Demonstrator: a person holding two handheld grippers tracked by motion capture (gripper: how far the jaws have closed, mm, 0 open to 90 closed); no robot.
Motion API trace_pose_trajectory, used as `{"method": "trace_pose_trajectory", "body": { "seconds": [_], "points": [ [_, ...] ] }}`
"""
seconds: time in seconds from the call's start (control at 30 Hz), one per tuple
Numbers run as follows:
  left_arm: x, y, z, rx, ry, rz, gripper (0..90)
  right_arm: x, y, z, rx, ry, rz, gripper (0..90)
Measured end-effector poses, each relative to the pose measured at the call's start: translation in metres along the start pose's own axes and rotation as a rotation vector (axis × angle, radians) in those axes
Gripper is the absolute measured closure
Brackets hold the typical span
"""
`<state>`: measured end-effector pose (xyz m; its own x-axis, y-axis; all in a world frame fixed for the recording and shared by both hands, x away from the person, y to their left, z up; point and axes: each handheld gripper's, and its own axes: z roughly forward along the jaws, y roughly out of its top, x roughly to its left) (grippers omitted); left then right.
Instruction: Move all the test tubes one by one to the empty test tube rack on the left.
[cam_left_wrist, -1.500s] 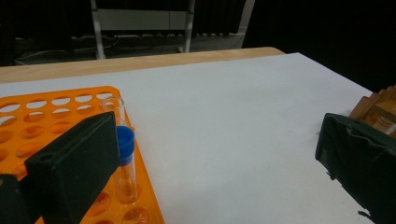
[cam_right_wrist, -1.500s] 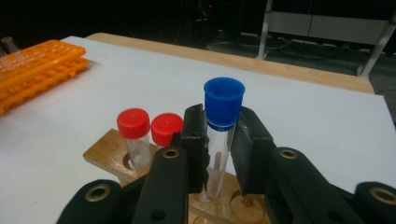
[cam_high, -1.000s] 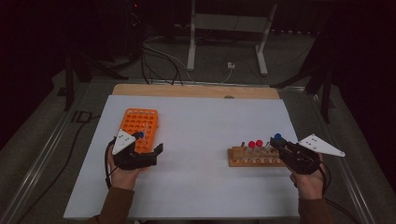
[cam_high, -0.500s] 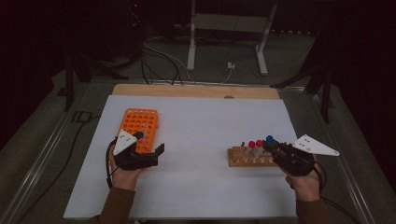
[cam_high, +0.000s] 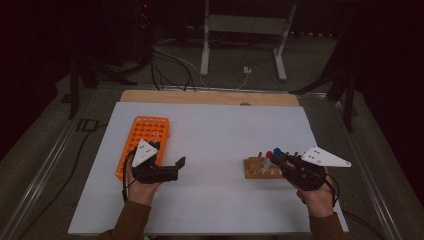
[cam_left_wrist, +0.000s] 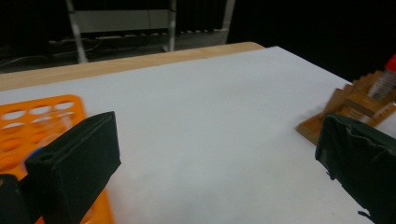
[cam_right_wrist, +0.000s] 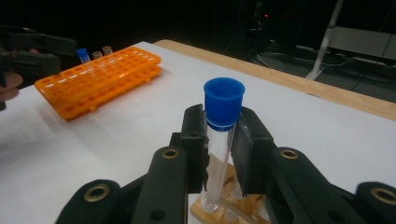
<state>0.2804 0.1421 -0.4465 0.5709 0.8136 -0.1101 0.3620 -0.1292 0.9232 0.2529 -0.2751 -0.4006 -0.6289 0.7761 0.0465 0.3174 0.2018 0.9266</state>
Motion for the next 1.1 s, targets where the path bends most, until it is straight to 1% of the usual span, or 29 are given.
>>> {"method": "trace_pose_trajectory", "body": {
  "seconds": [0.13,0.23,0.37,0.47,0.5,0.6,0.73,0.93,1.03,1.1],
  "points": [
    [-0.011,0.005,0.006,0.0,-0.033,0.019,0.7,0.006,0.001,0.004,0.003,0.017,-0.002,75.6],
    [-0.022,0.009,0.012,0.002,-0.061,0.041,0.7,0.01,0.001,0.008,0.007,0.031,-0.007,75.6],
    [-0.035,0.014,0.02,0.003,-0.095,0.059,0.7,0.016,0.0,0.014,0.018,0.047,-0.014,75.6],
    [-0.046,0.018,0.028,0.002,-0.127,0.07,0.7,0.02,0.0,0.018,0.022,0.058,-0.012,75.5],
    [-0.05,0.02,0.031,0.006,-0.142,0.077,1.2,0.021,0.0,0.019,0.024,0.061,-0.012,75.5],
    [-0.061,0.022,0.038,0.012,-0.168,0.1,2.3,0.024,-0.001,0.022,0.025,0.071,-0.002,75.4],
    [-0.075,0.024,0.047,0.024,-0.209,0.126,4.2,0.027,-0.001,0.026,0.032,0.082,-0.002,75.4],
    [-0.098,0.022,0.061,0.053,-0.271,0.161,7.0,0.033,-0.001,0.031,0.037,0.095,-0.004,75.4],
    [-0.11,0.021,0.066,0.055,-0.268,0.2,7.3,0.036,-0.001,0.033,0.041,0.104,-0.008,75.4],
    [-0.116,0.02,0.07,0.06,-0.28,0.21,7.3,0.038,-0.001,0.035,0.042,0.109,-0.009,75.3]
  ]
}}
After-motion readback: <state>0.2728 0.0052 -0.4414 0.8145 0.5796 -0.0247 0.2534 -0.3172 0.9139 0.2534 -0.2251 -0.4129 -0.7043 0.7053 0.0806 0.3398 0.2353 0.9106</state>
